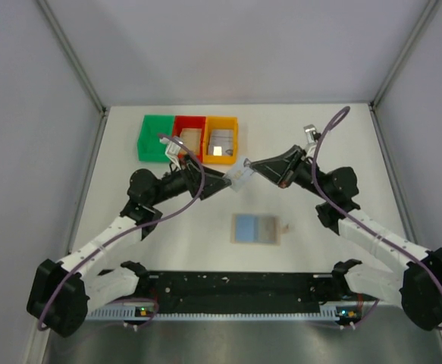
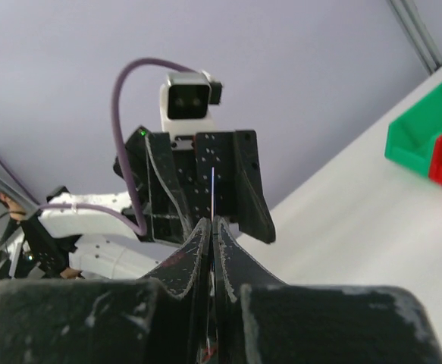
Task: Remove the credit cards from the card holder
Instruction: Place the credit card in the storage box.
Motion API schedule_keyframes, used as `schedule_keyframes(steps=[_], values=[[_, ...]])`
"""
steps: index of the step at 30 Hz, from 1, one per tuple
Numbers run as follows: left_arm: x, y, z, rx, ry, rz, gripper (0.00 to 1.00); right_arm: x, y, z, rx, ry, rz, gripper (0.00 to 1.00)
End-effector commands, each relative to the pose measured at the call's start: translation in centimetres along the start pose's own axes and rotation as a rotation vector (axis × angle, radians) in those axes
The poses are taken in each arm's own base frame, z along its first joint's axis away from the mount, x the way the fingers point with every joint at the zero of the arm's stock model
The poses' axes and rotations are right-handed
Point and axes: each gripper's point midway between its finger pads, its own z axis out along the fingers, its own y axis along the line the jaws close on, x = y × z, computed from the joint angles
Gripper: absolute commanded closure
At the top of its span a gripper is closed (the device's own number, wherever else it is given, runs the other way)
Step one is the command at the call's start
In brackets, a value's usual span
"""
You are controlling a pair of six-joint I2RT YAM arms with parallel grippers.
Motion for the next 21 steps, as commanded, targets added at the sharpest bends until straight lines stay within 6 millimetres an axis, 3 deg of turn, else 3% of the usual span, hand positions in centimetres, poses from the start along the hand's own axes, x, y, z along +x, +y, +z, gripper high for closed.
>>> schedule_keyframes(steps=[1, 16, 21], values=[[-1.9, -2.4, 0.9, 0.093, -0.099, 0.013, 0.37, -3.3, 3.7, 0.1, -0.104, -0.142, -0.033, 1.0], [-3.4, -4.3, 0.9, 0.18, -0.177, 0.007, 0.49, -3.1, 3.2, -0.2, -0.094, -0.163, -0.011, 1.0], [-3.4, -4.5, 1.1, 0.201, -0.169, -0.008, 0.64, -3.1, 3.1, -0.3, -0.089, -0.165, -0.008, 1.0]])
